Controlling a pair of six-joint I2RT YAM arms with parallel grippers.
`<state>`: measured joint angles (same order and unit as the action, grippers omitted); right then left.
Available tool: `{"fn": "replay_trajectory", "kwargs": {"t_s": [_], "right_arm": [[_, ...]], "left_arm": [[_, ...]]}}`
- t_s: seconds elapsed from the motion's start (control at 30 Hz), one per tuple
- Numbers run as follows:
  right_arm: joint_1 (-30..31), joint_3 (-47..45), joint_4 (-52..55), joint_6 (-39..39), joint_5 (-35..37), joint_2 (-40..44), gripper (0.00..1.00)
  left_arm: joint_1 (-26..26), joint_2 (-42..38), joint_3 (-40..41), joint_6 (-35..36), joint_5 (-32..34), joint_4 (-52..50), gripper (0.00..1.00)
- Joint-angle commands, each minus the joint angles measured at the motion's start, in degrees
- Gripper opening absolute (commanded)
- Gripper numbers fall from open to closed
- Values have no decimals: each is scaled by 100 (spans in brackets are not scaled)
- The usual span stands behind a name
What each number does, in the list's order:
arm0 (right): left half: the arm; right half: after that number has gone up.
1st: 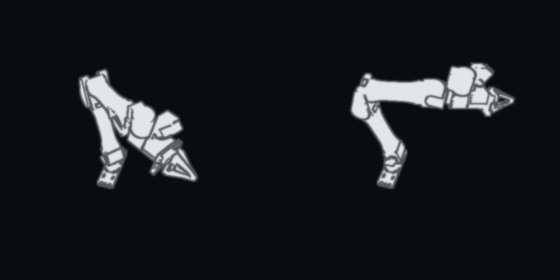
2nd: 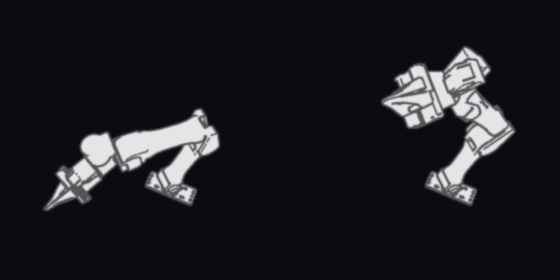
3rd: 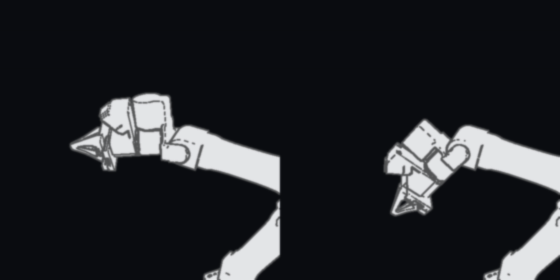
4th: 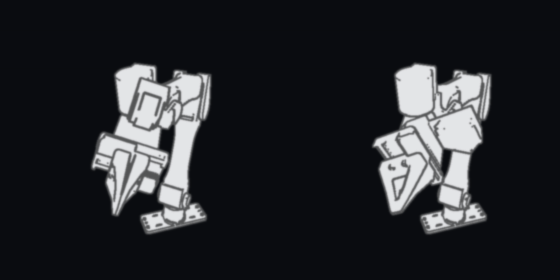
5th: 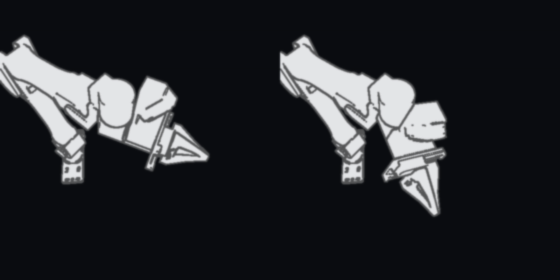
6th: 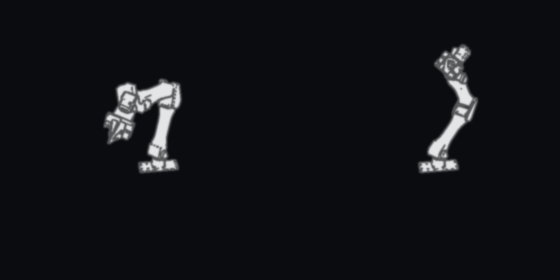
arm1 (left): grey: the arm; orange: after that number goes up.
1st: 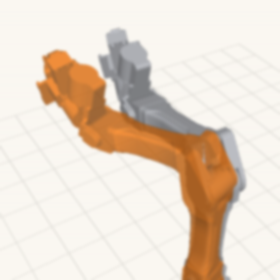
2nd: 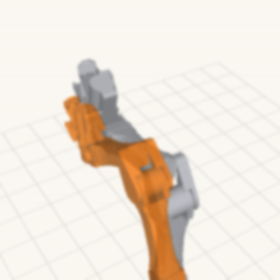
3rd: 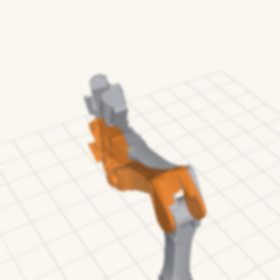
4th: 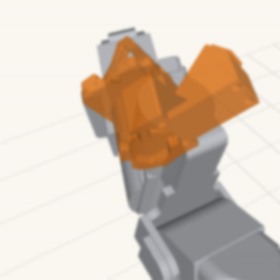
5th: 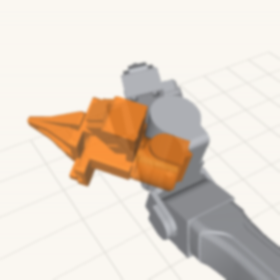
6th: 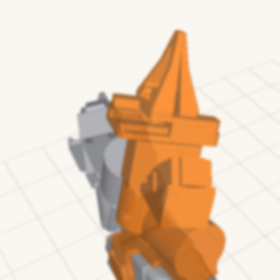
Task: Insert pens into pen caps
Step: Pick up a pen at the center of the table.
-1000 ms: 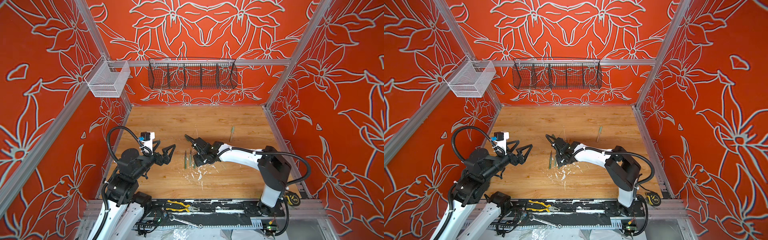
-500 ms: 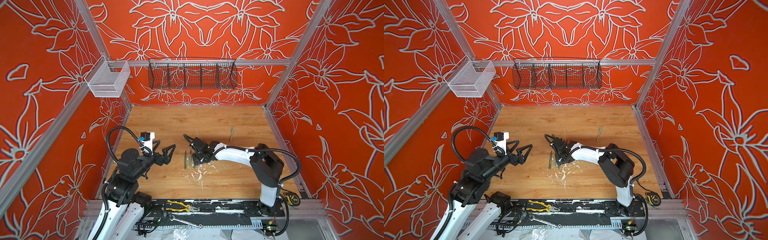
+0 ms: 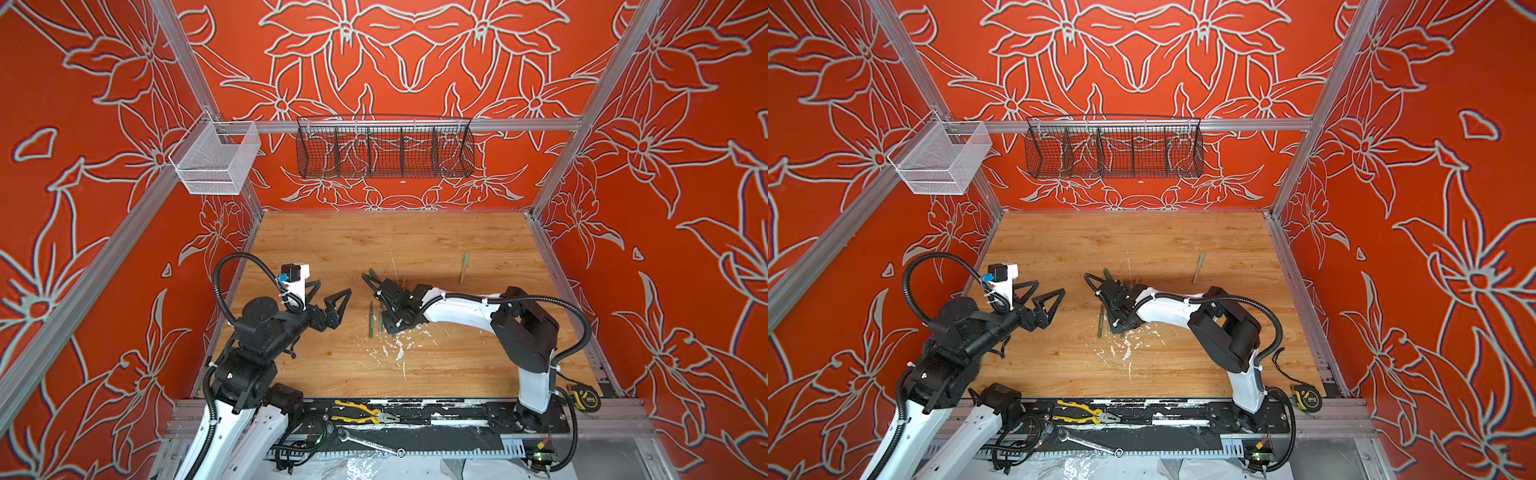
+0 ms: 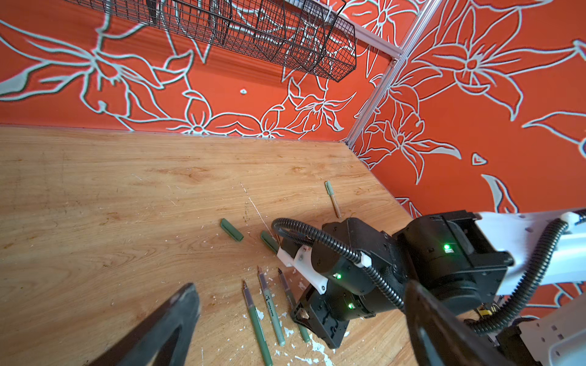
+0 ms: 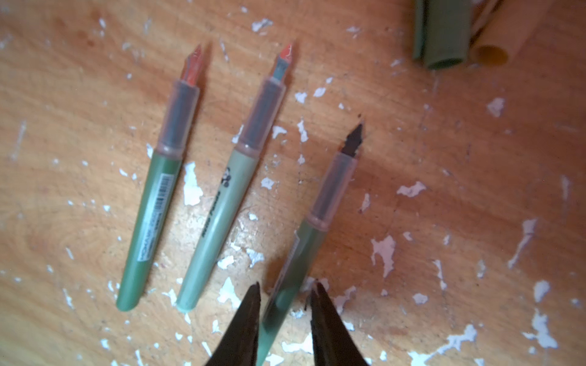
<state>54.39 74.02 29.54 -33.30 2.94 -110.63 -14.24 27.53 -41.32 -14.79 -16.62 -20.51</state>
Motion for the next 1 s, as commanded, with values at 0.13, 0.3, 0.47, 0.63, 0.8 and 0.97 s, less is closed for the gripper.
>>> {"fn": "replay_trajectory", "kwargs": {"t_s": [0.13,0.3,0.47,0.63,0.8,0.97], "right_arm": [[44,-90,269,48,148,60,31],[120,-56,307,43,163,-11,33],[190,-10,294,18,143,-121,28],[204,-121,167,-28,106,11,14],[127,-159,113,94,-16,219,10],[-81,-391,107,231,-47,859,9]], "left_arm": [[27,-54,42,37,-88,109,98],[27,-81,50,37,-69,117,98],[27,-54,36,20,-96,102,98],[27,-24,-51,-85,-175,-129,98],[27,-111,-47,-180,-368,-219,98],[27,-9,26,-491,-742,-204,98]]}}
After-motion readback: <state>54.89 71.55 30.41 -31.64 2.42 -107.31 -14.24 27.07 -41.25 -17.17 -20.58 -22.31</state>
